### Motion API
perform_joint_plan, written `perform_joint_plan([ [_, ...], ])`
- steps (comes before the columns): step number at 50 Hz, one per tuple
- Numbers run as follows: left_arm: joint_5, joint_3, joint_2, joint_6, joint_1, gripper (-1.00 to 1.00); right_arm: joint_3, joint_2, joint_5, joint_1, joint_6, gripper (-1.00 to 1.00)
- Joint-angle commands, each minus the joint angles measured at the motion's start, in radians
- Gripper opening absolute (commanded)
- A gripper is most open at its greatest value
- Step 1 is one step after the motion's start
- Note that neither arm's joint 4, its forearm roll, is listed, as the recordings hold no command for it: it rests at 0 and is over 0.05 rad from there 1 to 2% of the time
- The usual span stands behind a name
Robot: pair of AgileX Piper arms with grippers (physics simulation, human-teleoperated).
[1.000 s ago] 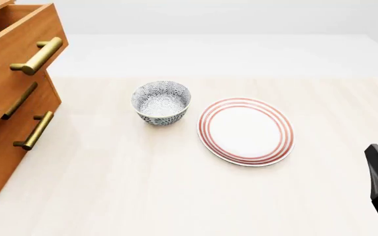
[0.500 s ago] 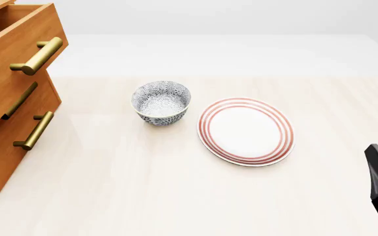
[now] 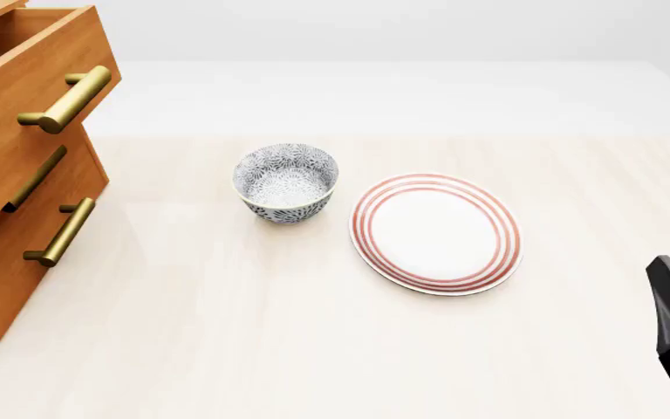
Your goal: Open the top drawer of the cabinet.
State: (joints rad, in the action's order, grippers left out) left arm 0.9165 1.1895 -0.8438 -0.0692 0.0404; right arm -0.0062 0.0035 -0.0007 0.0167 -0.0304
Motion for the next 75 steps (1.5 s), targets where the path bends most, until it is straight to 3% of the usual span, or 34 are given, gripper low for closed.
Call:
perform_joint_plan([
  [1, 0.0, -0.021, 0.002, 0.006, -0.023, 1.0, 0.0, 0.0, 0.0, 0.0, 0.0, 1.0],
  [50, -0.047, -0.096, 0.004, 0.046, -0.098, 1.0, 0.0, 0.0, 0.0, 0.0, 0.0, 1.0],
  [75, -0.077, -0.079, -0.056, 0.06, -0.101, 1.0, 0.0, 0.0, 0.0, 0.0, 0.0, 1.0],
])
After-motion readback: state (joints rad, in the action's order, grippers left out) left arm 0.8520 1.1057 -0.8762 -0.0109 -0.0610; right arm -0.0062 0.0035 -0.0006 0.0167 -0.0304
